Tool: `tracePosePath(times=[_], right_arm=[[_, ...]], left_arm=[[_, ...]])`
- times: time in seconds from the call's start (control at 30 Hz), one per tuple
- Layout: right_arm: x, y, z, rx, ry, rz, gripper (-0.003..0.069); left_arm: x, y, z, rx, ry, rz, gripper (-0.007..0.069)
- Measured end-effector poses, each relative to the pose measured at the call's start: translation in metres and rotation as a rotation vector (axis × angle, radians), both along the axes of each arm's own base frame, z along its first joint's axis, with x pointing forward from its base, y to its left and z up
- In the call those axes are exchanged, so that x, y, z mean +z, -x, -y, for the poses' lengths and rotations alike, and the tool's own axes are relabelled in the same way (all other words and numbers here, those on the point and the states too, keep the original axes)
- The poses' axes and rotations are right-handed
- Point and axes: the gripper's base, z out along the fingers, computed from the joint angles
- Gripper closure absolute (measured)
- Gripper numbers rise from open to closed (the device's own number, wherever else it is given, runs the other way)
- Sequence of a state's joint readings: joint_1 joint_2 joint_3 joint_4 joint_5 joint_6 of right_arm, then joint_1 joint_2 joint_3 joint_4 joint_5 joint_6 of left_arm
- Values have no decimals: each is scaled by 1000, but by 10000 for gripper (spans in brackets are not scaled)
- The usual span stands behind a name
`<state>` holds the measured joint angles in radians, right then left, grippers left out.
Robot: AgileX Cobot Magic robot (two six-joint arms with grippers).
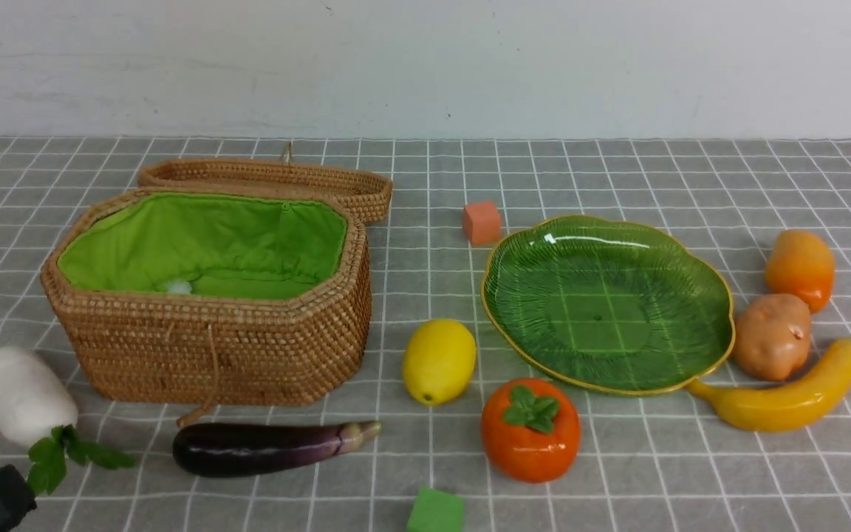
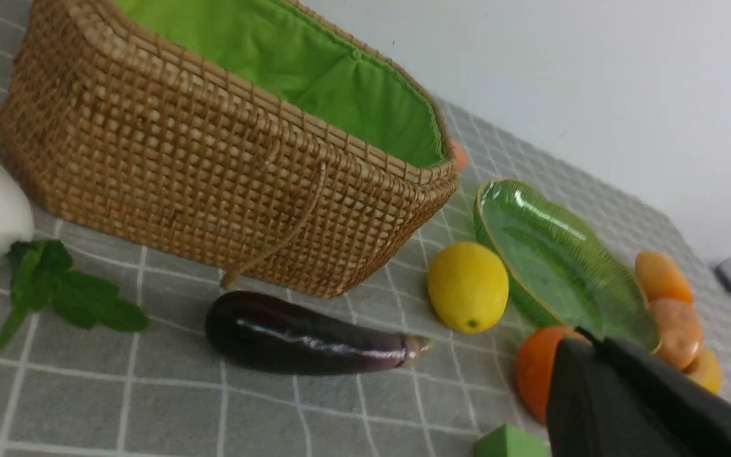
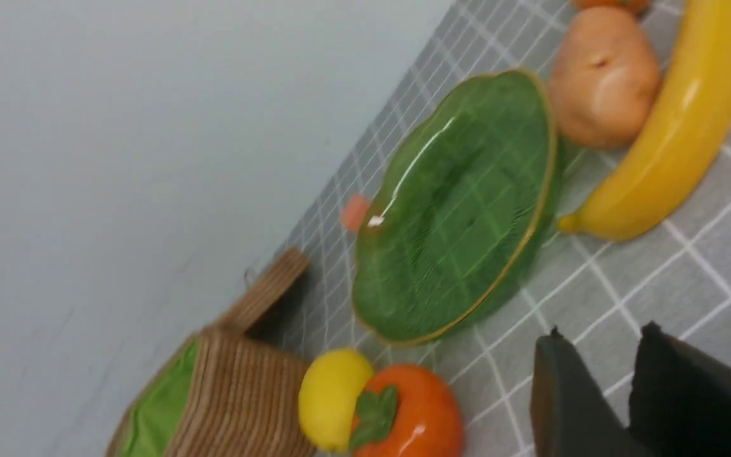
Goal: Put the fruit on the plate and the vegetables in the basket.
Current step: Take a daikon with your left arm and place it on the basket on the left.
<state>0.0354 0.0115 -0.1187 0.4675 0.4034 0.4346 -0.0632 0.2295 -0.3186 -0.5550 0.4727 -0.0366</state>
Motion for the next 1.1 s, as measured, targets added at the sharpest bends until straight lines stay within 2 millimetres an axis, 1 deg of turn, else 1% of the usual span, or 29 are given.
tracePosePath(times=[0.03, 0.07, 0.17, 0.2, 0.3, 0.37, 0.43, 0.47, 0.5, 0.57, 0.7, 0.77, 0.83, 0.87, 0.9, 0.93, 1.03, 1.1], right_arm=[[24, 3, -3, 72, 87, 18, 545], [34, 5, -6, 122, 148, 16, 561], [88, 9, -13, 296, 364, 17, 625], [102, 8, -15, 354, 427, -3, 640], [133, 0, -20, 491, 564, -97, 654], [148, -7, -23, 561, 645, -146, 655], [158, -14, -25, 612, 715, -166, 655], [159, -15, -25, 621, 727, -168, 655], [164, -20, -26, 646, 762, -166, 655], [169, -24, -28, 665, 782, -155, 655], [174, -23, -31, 699, 808, -109, 652], [182, -19, -33, 735, 831, -49, 652], [186, -17, -34, 751, 839, -21, 652], [192, -13, -35, 770, 854, 18, 652], [193, -13, -36, 776, 856, 25, 652], [200, -9, -36, 789, 866, 66, 649], [209, -5, -37, 802, 871, 112, 645], [210, -4, -37, 812, 877, 124, 643]], left_arm=[[5, -5, 0, -8, -35, -36, 638], [9, -11, 0, -14, -74, -72, 638], [18, -29, -2, -20, -175, -204, 638], [20, -35, -3, -15, -204, -258, 638], [26, -54, -8, 26, -253, -408, 638], [30, -68, -11, 71, -264, -486, 638], [33, -83, -14, 114, -272, -536, 638], [34, -85, -15, 119, -274, -541, 638], [33, -97, -17, 148, -285, -583, 638], [29, -113, -19, 172, -301, -644, 638], [14, -139, -19, 186, -303, -744, 638], [6, -154, -22, 205, -273, -782, 638], [5, -158, -24, 217, -248, -787, 638], [0, -164, -33, 246, -209, -805, 638], [-1, -165, -34, 251, -203, -807, 638], [-5, -168, -46, 278, -163, -825, 638], [-12, -171, -67, 306, -109, -843, 638], [-15, -175, -74, 314, -90, -831, 638]])
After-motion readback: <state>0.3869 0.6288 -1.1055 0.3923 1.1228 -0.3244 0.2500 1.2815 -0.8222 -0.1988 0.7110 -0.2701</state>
